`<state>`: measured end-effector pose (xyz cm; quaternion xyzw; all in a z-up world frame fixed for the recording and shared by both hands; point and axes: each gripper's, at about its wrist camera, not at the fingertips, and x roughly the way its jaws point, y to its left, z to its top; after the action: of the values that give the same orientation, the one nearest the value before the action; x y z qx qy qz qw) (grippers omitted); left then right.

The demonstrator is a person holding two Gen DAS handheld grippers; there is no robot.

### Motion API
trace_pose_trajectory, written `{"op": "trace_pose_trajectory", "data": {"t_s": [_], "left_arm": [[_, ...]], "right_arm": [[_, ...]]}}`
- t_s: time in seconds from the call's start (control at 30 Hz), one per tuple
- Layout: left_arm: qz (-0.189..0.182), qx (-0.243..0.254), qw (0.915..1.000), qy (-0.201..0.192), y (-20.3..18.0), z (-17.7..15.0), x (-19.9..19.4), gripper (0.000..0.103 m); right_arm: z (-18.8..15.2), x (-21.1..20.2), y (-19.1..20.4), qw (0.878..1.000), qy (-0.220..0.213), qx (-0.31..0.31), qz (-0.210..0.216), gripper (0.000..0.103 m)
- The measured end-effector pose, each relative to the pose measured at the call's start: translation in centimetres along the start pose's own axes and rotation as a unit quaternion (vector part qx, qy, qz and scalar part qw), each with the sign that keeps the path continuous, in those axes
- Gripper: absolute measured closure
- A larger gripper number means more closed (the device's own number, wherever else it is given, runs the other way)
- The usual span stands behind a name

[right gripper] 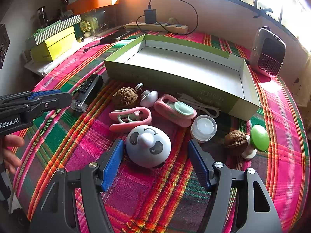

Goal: Organize objects
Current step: 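Close the left gripper on the black flashlight while the right gripper approaches the panda ball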

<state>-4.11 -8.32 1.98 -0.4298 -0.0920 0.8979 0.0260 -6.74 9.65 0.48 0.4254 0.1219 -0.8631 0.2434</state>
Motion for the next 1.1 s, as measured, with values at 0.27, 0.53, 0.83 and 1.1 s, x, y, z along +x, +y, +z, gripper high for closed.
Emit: {"op": "trace_pose_trajectory", "data": {"t_s": [0.27, 0.53, 0.83, 1.1], "left_arm": [[0.019, 0.021, 0.9995, 0.016, -1.4, 1.0, 2.3, 0.067], [0.045, 0.025, 0.9984, 0.021, -1.5, 1.5, 3.5, 0.067], [0.048, 0.019, 0.9985, 0.018, -1.4, 1.7, 3.8, 0.067], [0.055, 0.028, 0.998, 0.014, -1.6, 1.6, 3.8, 0.07]], "right_arm": [[0.0, 0.0, 0.0, 1.0, 0.0, -0.002, 0.001, 0.035], [0.1, 0.1, -0.1, 1.0, 0.0, -0.003, 0.0, 0.035], [0.3, 0.2, -0.1, 1.0, 0.0, -0.002, 0.0, 0.035], [0.3, 0.2, -0.1, 1.0, -0.001, -0.002, -0.002, 0.035]]}}
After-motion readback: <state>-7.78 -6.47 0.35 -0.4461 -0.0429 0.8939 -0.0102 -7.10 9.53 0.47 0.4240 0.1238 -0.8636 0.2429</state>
